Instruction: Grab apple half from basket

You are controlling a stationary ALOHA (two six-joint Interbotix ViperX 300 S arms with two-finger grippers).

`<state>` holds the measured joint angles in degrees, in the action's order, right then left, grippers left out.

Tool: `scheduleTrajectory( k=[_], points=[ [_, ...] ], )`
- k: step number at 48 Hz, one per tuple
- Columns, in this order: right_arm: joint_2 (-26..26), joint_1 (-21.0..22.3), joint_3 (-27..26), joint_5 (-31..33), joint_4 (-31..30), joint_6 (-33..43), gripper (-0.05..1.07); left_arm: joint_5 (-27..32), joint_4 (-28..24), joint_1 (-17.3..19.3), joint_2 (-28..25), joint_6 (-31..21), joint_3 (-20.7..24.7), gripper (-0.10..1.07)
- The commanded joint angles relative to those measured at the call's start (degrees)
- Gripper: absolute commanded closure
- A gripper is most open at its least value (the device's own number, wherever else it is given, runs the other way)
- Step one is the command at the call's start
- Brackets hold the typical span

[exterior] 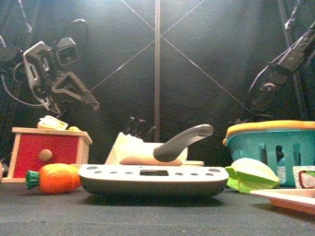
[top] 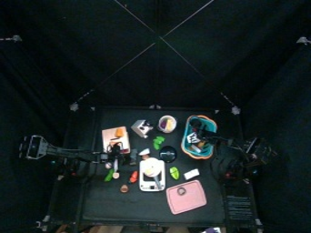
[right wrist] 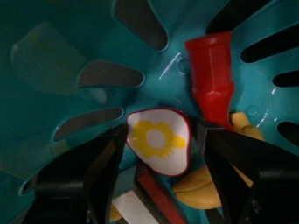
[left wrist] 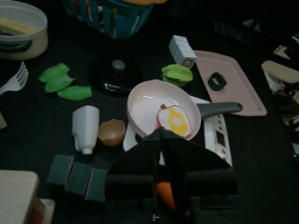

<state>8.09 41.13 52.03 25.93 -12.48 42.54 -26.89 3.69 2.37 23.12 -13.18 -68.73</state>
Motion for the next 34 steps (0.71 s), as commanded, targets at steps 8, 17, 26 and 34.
scheduleTrajectory(
  k=[8,17,26,34],
  points=[
    [-0.18,0.26,-0.62,-0.53,-0.18,-0.09,0.10,-0.26,0.09,0.18,0.09,0.09,0.53,0.48],
    [-0.26,0.26,-0.62,-0.44,-0.18,0.00,0.21,-0.26,0.09,0.18,0.09,0.09,0.44,0.48],
    [-0.09,0.26,-0.79,0.62,-0.18,0.00,0.39,-0.26,0.09,0.18,0.18,0.09,0.44,0.48],
    [1.58,0.09,-1.41,3.08,-0.26,-0.09,0.43,-0.26,0.09,0.18,0.09,0.09,0.53,0.48]
  ],
)
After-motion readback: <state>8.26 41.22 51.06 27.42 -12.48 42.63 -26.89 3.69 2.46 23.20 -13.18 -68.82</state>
